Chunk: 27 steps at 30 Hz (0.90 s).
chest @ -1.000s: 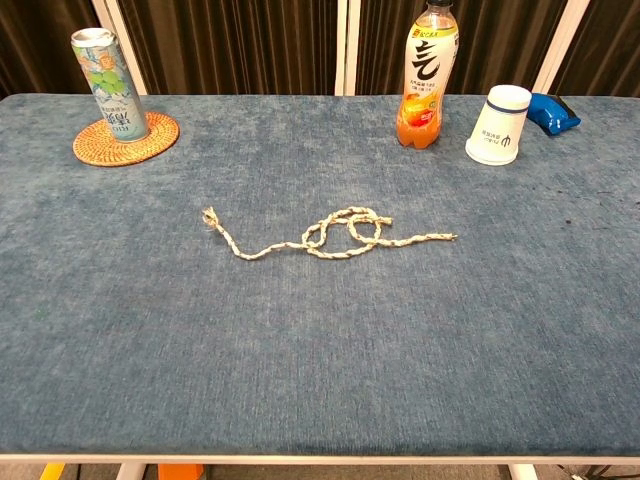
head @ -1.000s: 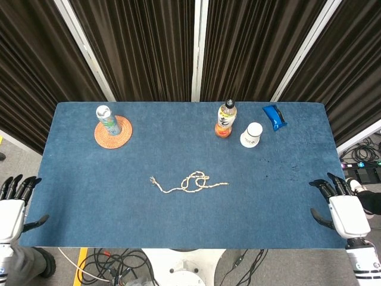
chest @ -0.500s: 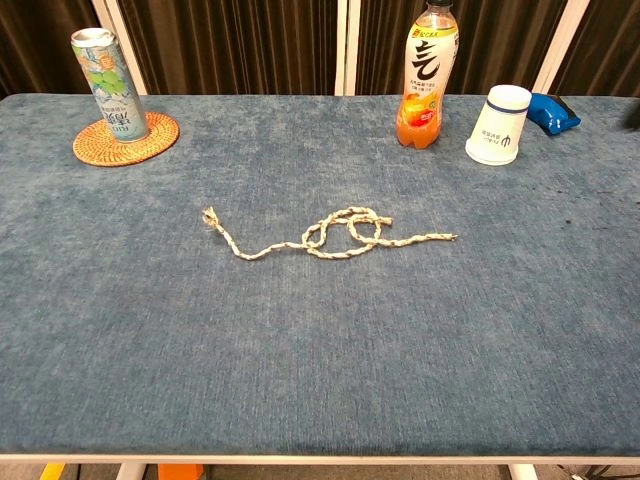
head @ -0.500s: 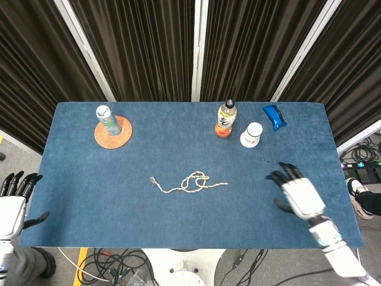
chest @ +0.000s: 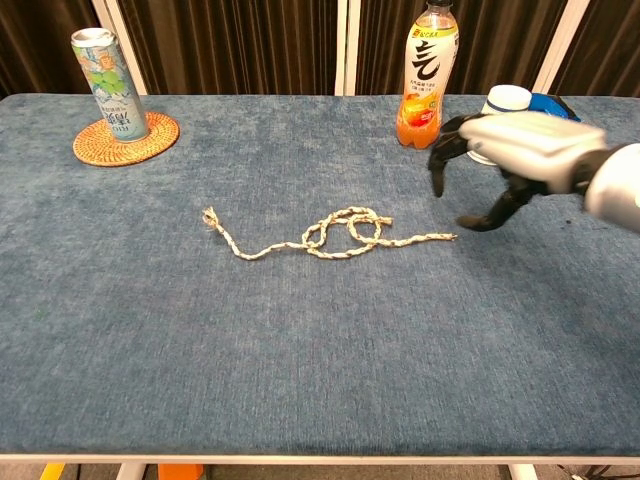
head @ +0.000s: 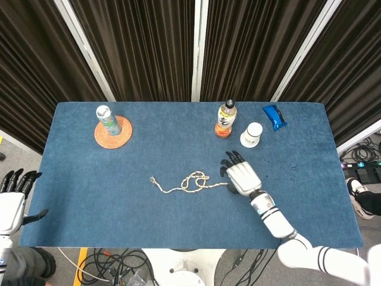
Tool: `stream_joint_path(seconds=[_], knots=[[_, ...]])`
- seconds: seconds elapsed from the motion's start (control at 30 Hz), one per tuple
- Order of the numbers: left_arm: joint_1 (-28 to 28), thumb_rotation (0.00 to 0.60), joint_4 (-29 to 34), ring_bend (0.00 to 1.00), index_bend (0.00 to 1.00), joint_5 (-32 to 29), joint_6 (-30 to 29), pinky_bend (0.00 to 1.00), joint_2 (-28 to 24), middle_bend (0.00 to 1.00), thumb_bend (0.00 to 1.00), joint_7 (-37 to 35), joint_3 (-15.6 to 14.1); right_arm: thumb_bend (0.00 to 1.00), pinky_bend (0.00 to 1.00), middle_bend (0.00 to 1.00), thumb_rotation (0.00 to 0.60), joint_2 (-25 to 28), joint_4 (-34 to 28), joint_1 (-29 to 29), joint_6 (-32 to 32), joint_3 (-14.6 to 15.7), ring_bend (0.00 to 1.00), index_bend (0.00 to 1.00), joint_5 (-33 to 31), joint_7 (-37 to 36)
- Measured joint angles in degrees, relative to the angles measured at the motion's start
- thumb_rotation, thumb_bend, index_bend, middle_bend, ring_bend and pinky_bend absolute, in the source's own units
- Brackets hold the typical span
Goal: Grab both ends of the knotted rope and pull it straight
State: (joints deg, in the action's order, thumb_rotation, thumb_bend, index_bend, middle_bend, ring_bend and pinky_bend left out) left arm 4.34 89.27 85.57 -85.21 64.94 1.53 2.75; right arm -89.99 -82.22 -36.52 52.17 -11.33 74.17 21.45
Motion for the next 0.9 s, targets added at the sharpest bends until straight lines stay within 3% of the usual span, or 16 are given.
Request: stream_joint_path(seconds=[0.3,0.9], knots=[[0.45,0.6,-2.28,0.04,0.17,-0.43,0.87,0.02,0.99,0.14,0.02,-2.12,0.01,0.25,0.0,0.23,0.6,-6.99,7.18,-2.45,0.08,1.44,0.0,0.48,-1.24,1.78],[0.44,0.6,-5.45,0.04,0.17,-0.57,1.01,0.02,2.16,0.14,0.02,-5.06,-0.24,0.36,0.0,0.22,0.6,-11.78,12.28,-3.93,0.71,2.67,0.0,0.53,-1.28,0.74]])
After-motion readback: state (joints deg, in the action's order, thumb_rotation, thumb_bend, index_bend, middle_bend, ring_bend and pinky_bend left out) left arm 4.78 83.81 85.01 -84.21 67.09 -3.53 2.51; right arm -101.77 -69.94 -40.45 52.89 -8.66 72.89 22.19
